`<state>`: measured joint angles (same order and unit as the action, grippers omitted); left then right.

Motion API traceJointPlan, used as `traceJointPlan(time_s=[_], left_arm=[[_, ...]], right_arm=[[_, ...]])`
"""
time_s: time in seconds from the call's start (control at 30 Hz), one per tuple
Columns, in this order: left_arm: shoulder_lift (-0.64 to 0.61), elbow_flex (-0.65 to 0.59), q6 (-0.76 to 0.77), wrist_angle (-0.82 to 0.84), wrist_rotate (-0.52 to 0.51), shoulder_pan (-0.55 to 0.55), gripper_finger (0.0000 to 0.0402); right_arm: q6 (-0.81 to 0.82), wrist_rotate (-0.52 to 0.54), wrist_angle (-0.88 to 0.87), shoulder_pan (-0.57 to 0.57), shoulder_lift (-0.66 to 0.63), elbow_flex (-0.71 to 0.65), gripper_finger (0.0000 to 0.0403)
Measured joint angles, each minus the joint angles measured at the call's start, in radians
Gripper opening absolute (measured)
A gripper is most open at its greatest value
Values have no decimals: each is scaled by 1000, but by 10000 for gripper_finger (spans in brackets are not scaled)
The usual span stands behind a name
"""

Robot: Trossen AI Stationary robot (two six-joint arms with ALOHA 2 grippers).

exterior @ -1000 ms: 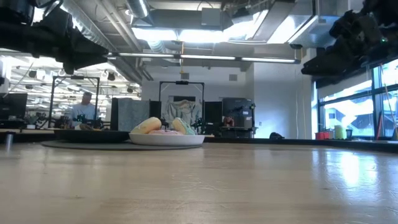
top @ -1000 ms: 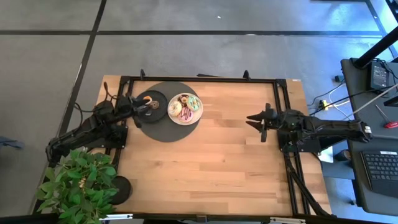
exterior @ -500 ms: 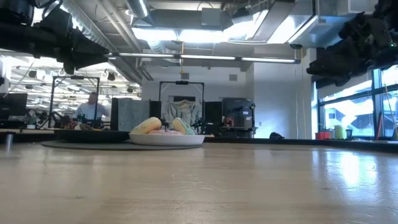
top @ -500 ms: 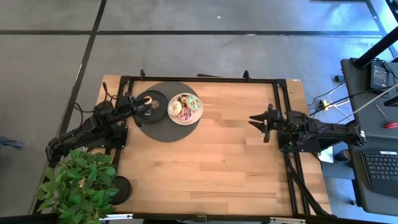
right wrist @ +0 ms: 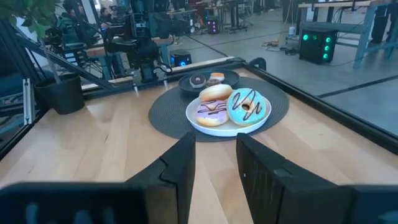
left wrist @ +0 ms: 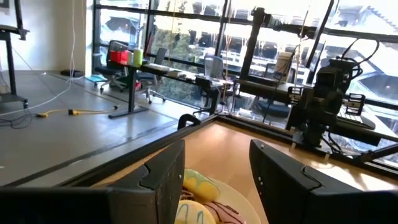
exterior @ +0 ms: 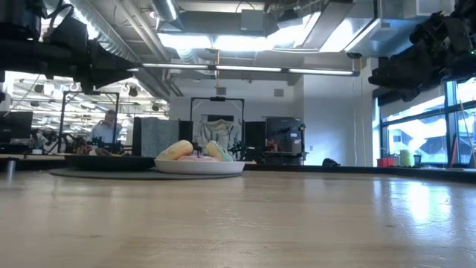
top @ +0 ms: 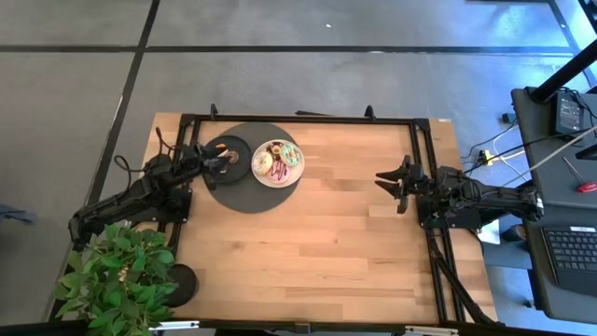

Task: Pick & Place donuts
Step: Return to Home Position

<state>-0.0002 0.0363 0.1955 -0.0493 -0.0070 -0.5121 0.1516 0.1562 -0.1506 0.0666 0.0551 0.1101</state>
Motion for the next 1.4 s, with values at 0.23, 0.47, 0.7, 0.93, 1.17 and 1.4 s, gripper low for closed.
traceJointPlan(time_s=[0.23,0.47,0.7,0.93,1.17,1.4], left_arm=[[0,-1,1,17,1,1,178],[7,-28,21,32,2,1,178],[8,-28,4,30,0,1,177],[8,-28,2,30,0,1,179],[8,-28,1,30,0,1,175],[8,-28,0,30,0,1,180]], right_arm=[[-14,0,7,0,0,-12,118],[-22,0,43,2,1,-51,118],[-25,0,46,2,-2,-51,118],[-30,0,50,2,-1,-55,118],[-150,0,50,2,-1,-55,118],[-184,0,50,2,-1,-55,118]])
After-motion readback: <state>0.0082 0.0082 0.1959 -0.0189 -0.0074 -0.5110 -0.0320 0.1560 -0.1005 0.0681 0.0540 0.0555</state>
